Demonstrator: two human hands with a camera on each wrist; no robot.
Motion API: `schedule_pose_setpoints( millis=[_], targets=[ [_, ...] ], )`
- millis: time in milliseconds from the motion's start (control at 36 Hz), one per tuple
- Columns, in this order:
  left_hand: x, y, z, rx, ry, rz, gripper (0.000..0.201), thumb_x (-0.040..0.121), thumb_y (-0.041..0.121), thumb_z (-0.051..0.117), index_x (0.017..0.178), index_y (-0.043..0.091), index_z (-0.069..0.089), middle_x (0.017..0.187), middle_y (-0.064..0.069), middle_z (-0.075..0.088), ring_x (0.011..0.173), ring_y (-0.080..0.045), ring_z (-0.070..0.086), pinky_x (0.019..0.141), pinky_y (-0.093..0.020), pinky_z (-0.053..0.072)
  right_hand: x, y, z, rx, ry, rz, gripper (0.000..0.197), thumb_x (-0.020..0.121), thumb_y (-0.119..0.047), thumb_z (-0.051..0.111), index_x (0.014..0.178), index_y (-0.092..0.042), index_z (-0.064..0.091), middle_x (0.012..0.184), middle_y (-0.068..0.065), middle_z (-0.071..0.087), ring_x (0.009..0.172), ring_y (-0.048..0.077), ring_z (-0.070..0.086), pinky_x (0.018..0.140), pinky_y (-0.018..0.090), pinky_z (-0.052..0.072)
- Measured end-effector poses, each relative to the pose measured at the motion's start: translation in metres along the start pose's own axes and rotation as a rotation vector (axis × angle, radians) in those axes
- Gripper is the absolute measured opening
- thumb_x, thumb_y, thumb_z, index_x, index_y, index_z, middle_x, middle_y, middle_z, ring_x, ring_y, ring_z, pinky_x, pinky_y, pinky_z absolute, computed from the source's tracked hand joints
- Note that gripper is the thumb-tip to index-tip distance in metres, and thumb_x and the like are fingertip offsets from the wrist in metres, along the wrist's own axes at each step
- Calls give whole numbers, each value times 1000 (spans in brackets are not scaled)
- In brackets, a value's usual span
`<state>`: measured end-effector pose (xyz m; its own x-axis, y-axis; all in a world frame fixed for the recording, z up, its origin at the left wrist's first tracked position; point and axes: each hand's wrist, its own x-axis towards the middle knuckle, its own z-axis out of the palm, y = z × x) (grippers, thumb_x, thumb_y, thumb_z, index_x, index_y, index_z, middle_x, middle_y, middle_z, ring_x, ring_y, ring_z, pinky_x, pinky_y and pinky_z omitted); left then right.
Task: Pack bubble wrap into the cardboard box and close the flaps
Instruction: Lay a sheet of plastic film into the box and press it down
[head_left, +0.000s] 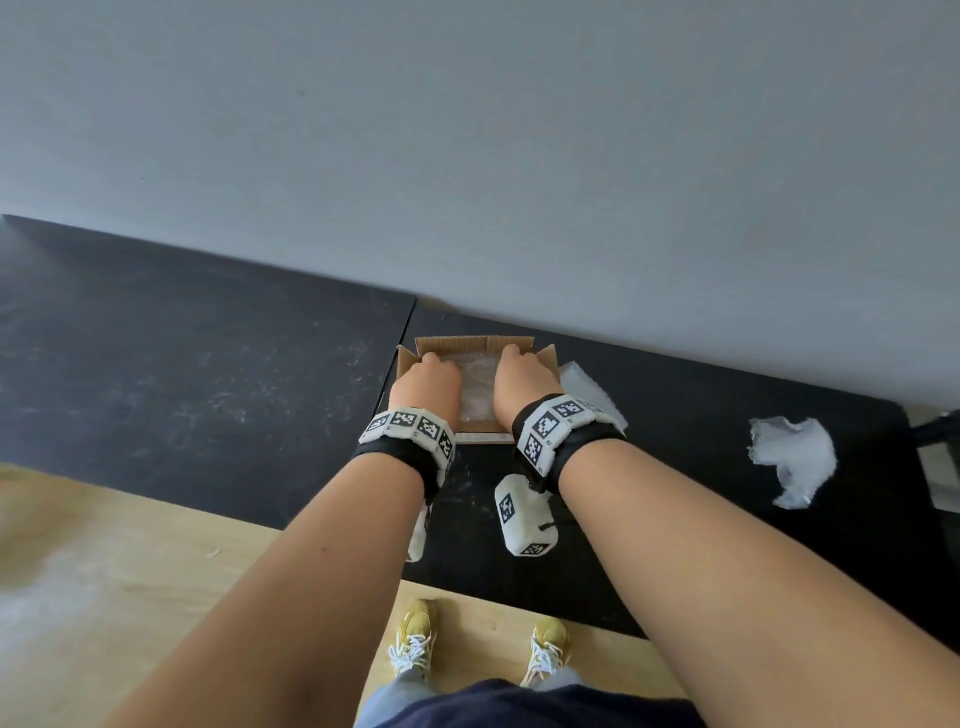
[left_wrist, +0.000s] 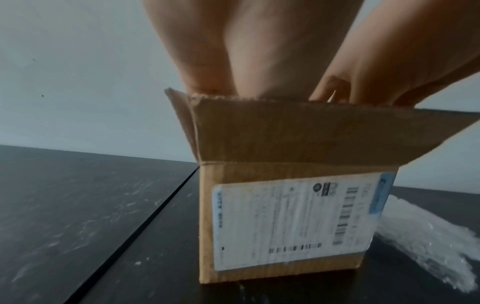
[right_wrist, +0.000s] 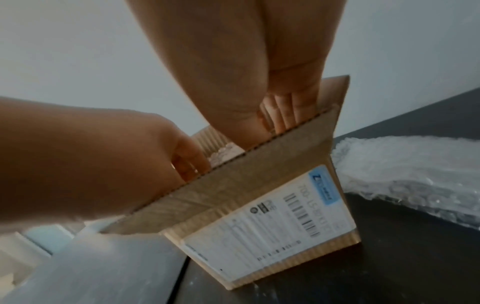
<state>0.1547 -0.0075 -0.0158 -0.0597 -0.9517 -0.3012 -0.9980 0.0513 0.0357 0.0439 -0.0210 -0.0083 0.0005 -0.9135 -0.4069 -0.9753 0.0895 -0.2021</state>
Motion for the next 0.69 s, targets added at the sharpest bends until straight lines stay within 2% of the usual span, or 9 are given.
schedule_pose_setpoints(
  millis=[222,306,361,389,444,472,555,611,694],
  targets=[
    [10,0,-1,-128,-167,-71,30,96,0,42,125,-1,51,121,-15,60,109,-28,61,83,-34,51,-1,-2,-11,-17,-133,-2,50,93,-1,46,141,3,33,127,19,56,112,31,60,86,35,49],
    [16,-1,0,-106,-231,-61,29,97,4,44,125,-2,51,122,-16,61,111,-28,60,86,-34,50,0,-6,-19,-32,-192,49,45,96,-5,46,139,4,36,129,19,55,118,31,56,94,36,45],
    [20,-1,2,-131,-252,-95,33,96,5,49,128,-2,47,123,-16,60,110,-30,60,85,-35,50,2,-9,-25,-110,-313,115,25,101,-15,43,115,5,52,109,18,57,122,26,51,109,35,33],
    [22,-1,3,-146,-258,-113,37,95,7,51,130,-2,43,123,-17,59,110,-30,60,84,-35,50,4,-11,-27,-164,-365,141,27,103,-19,39,101,3,54,90,16,52,113,23,52,113,32,26],
    [25,0,4,-181,-269,-144,46,94,11,55,133,-4,36,125,-17,57,110,-29,60,83,-34,50,9,-12,-28,-241,-377,111,34,105,-26,34,106,-2,58,73,8,36,82,20,48,111,26,24],
    [27,0,5,-197,-275,-153,49,94,12,57,135,-5,34,126,-18,56,111,-29,60,85,-34,50,12,-14,-28,-251,-374,97,34,105,-27,34,112,-3,57,75,8,38,82,19,48,110,25,24],
    [30,1,6,-230,-282,-183,54,93,11,58,138,-3,31,131,-19,52,116,-30,57,91,-37,49,18,-13,-27,-239,-395,104,36,102,-24,43,129,-1,49,103,12,53,119,22,49,110,29,30],
    [33,3,8,-234,-272,-201,58,94,12,58,141,-2,27,137,-20,45,121,-30,54,95,-39,47,18,-9,-22,-231,-381,90,39,101,-21,45,135,-2,46,112,13,55,123,24,50,107,31,34],
    [34,7,13,-242,-246,-231,61,94,12,58,143,1,23,142,-21,36,119,-32,55,94,-39,48,17,-1,-7,-101,-200,53,42,96,-13,49,135,1,43,133,19,52,123,34,52,97,38,43]
  ],
)
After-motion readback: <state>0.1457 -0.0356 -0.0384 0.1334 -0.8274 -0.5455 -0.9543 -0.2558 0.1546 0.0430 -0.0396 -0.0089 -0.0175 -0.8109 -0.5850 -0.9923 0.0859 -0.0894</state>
